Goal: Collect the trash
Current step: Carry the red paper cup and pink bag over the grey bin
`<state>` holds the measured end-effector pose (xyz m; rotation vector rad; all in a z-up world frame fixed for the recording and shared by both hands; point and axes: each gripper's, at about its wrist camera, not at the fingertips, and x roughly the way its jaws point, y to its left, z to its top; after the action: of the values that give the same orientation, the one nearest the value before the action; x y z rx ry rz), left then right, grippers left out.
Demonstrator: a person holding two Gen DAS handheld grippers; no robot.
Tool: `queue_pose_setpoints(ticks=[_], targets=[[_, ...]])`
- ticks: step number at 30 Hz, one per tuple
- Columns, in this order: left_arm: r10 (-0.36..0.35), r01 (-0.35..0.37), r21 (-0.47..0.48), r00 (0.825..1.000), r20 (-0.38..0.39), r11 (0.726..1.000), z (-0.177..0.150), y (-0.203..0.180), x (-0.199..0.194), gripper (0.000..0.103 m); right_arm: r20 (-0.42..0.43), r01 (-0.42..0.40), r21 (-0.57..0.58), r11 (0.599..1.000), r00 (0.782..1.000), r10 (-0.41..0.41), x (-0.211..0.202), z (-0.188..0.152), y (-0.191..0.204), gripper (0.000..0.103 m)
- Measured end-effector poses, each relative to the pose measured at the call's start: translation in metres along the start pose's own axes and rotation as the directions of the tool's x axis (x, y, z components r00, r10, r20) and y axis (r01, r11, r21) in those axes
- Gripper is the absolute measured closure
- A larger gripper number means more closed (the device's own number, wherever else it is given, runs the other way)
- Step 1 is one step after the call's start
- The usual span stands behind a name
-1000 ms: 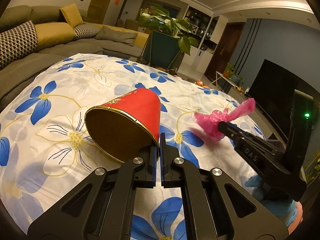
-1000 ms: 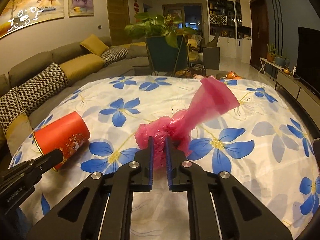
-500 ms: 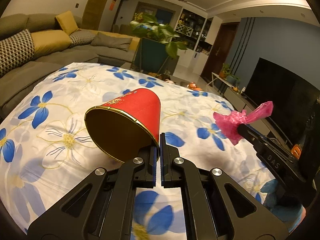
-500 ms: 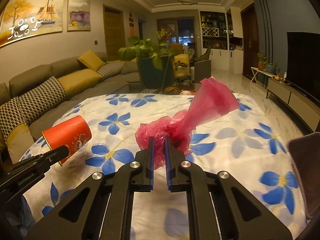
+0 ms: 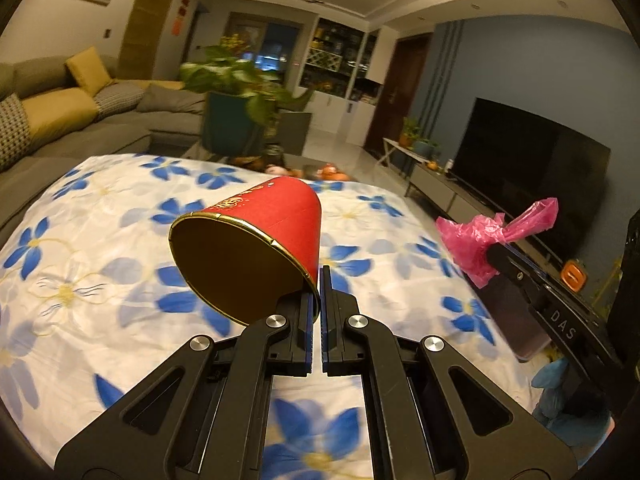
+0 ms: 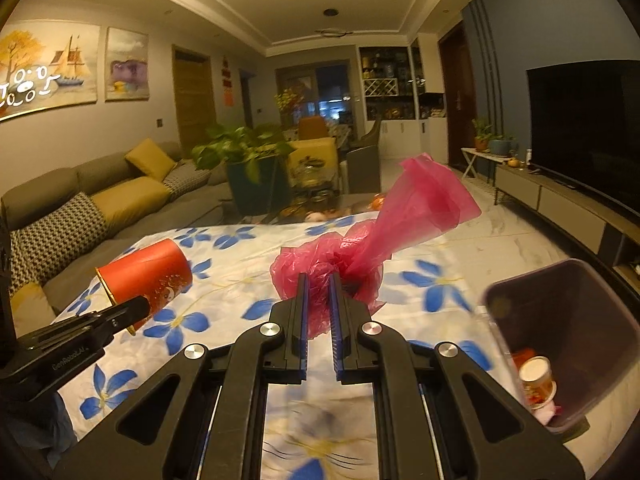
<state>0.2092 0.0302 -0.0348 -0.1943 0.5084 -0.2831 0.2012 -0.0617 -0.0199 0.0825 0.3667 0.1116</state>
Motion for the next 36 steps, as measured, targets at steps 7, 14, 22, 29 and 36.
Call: queue_pose_setpoints(ticks=[7,14,22,29,36], targets=[[-0.075,0.076,0.063,0.997,-0.019,0.995,-0.001,-0.049,0.012,0.101,0.026,0.069,0.023,0.997,0.997,-0.07,-0.023,0.0,-0.034,0.093],[-0.146,0.15,0.111,0.988,-0.042,0.982,-0.002,-0.094,0.027,0.101,0.046,0.132,0.05,0.99,0.99,-0.135,-0.038,0.0,-0.065,0.093],[-0.218,0.226,0.169,0.974,-0.069,0.959,-0.004,-0.145,0.046,0.101,0.058,0.207,0.076,0.975,0.976,-0.212,-0.05,-0.002,-0.101,0.093],[-0.27,0.283,0.191,0.959,-0.09,0.94,-0.003,-0.177,0.063,0.101,0.06,0.284,0.124,0.951,0.954,-0.292,-0.06,-0.005,-0.139,0.093],[-0.315,0.332,0.221,0.943,-0.111,0.917,-0.005,-0.209,0.077,0.101,0.068,0.336,0.169,0.927,0.934,-0.351,-0.068,-0.007,-0.17,0.093]])
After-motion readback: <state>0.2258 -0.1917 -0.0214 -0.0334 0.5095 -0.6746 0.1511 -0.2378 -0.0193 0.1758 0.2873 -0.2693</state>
